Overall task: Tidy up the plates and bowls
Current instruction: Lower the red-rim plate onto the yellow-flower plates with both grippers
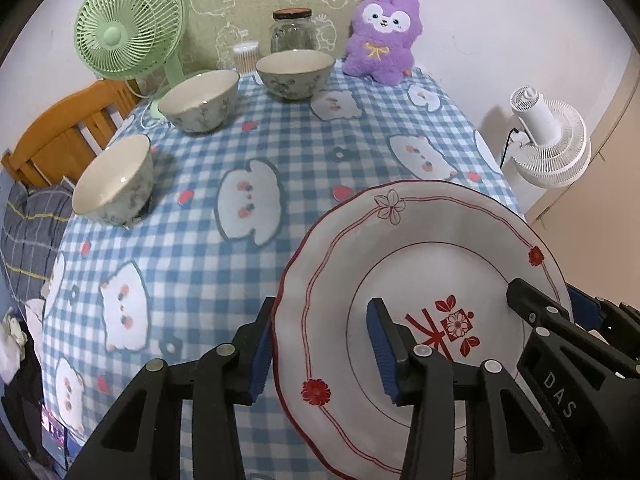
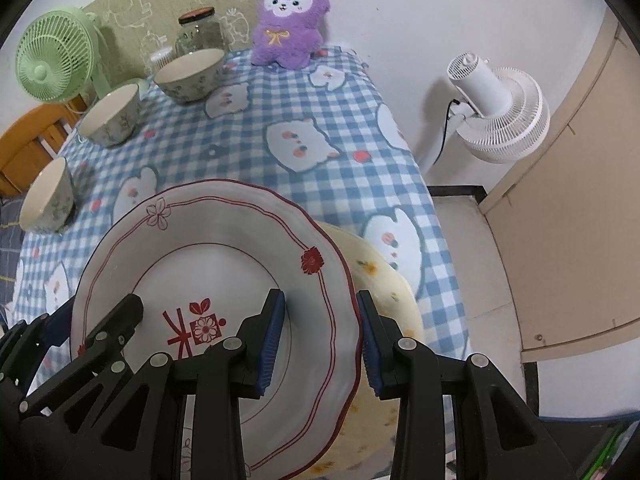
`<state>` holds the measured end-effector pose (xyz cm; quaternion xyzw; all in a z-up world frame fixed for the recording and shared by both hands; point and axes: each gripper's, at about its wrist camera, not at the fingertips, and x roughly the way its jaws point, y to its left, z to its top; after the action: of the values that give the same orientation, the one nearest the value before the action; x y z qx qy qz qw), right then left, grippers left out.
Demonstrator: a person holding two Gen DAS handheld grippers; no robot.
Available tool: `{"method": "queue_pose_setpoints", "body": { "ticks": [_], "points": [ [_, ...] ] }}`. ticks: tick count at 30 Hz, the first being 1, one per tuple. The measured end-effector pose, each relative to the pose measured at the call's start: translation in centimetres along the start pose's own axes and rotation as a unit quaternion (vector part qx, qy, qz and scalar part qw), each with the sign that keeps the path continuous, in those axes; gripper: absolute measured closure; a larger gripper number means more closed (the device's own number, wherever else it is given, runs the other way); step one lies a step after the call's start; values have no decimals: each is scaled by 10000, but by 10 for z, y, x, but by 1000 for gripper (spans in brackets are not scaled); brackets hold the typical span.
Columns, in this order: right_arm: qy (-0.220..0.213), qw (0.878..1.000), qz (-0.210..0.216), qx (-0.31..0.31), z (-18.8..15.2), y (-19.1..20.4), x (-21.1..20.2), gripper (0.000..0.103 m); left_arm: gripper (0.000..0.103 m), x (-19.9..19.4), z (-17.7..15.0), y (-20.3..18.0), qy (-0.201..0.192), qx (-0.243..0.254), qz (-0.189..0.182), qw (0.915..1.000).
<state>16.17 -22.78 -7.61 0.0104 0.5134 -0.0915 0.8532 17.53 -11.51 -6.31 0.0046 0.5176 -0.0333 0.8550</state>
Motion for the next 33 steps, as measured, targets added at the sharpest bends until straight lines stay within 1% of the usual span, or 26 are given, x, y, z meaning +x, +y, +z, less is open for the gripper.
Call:
{"method": "queue_pose_setpoints", "body": {
  "ticks": [3, 13, 17, 20, 26, 33],
  "points": [
    [34, 10000, 13, -15, -5, -9, 4, 64, 63, 3, -6, -8, 52, -30, 6, 10000],
    [76, 9999, 82, -102, -14, -28, 20, 64, 65, 15, -20, -25, 115, -83, 35, 9999],
    [152, 9998, 72, -142, -17, -32, 29, 64, 65, 24, -23, -30, 221, -109, 39, 9997],
    [220, 9995, 91, -193, -20, -33, 35, 64, 65, 25, -25, -34, 136, -36, 166, 9998],
    [301, 9992, 190, -162, -22, -36, 41, 64, 65, 28, -25, -37, 88, 32, 318, 9994],
    [278, 9993, 169, -187, -23, -34, 41, 64, 63, 32, -26, -40, 100, -15, 449, 9989]
  ]
}}
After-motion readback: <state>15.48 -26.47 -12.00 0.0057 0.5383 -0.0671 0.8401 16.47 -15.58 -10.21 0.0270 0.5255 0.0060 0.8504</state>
